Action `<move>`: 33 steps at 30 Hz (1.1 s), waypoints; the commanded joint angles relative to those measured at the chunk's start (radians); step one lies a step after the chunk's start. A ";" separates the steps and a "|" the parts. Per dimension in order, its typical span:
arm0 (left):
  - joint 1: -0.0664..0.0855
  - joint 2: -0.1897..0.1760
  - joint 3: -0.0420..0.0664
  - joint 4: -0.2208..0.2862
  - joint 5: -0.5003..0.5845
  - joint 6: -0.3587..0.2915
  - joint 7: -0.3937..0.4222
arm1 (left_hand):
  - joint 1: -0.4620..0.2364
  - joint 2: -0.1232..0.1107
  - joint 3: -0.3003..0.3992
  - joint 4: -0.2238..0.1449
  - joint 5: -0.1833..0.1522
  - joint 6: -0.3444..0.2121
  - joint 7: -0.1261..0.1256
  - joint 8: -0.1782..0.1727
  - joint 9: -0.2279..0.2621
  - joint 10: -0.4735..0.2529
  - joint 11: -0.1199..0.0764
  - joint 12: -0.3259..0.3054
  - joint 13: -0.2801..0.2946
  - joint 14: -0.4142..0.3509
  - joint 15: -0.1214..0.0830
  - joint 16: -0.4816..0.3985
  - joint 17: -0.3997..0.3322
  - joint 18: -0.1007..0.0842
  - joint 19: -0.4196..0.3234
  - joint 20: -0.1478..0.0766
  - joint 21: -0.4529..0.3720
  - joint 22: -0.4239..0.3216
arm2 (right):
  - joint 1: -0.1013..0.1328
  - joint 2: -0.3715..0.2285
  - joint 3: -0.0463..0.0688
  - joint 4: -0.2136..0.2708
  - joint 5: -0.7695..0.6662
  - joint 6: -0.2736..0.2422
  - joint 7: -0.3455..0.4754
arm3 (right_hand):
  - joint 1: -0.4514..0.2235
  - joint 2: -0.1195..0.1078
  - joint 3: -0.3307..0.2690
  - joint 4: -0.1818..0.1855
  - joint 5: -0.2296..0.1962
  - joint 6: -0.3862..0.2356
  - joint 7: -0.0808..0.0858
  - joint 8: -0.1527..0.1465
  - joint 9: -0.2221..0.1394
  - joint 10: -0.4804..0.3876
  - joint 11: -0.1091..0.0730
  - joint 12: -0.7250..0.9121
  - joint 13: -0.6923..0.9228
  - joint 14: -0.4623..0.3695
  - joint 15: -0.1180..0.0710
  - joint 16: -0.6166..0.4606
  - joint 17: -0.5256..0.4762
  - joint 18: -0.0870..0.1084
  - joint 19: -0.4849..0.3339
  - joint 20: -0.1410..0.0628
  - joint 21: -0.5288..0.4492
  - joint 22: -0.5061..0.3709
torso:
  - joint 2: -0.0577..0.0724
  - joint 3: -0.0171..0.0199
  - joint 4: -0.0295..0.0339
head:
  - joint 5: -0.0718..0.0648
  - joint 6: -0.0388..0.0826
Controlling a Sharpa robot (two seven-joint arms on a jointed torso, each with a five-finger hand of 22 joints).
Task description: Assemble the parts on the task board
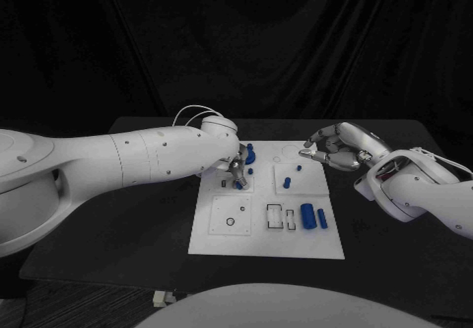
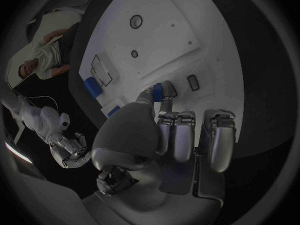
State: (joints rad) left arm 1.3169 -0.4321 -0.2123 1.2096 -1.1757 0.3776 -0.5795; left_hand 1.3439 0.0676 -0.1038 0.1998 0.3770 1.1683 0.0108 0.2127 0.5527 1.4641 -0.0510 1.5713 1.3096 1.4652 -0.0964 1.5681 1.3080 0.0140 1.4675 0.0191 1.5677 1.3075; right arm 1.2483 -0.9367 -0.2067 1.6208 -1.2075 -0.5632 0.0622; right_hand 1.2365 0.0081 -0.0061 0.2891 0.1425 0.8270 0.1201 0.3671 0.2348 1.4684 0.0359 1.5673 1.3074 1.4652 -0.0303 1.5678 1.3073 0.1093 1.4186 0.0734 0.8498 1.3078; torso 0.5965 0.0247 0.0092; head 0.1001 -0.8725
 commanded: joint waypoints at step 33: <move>0.013 -0.084 0.000 0.055 0.005 -0.125 -0.046 | -0.038 -0.014 0.077 0.050 -0.024 -0.008 0.006 -0.009 0.018 0.107 -0.003 -0.001 0.261 0.106 -0.004 0.003 0.263 -0.014 0.103 -0.006 0.003 0.263 | -0.007 0.007 0.001 -0.007 -0.001 0.015 -0.028 | 0.024 0.000 0.000 -0.010 0.028 -0.016 -0.004 0.030 0.011 0.102 0.003 0.004 0.263 0.106 0.001 0.003 0.263 0.010 -0.007 0.002 -0.018 0.103 | -0.006 0.0023 -0.0002 | 0.014 0.000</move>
State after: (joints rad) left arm 1.3302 -0.5182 -0.2127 1.2645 -1.1755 0.2955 -0.6289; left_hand 1.3126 0.0534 -0.0262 0.2474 0.3573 1.1662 0.0129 0.2061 0.5716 1.4683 -0.0530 1.5711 1.3089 1.4650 -0.0964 1.5681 1.3077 0.0140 1.4658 0.0175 1.5677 1.3074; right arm 1.2439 -0.9305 -0.2067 1.6137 -1.2074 -0.5543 0.0534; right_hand 1.2539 0.0071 -0.0040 0.2854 0.1665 0.8160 0.1165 0.3932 0.2448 1.4684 0.0359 1.5673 1.3079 1.4652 -0.0303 1.5678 1.3073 0.1094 1.4186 0.0734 0.8375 1.3075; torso 0.5917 0.0260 0.0096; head 0.1130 -0.8725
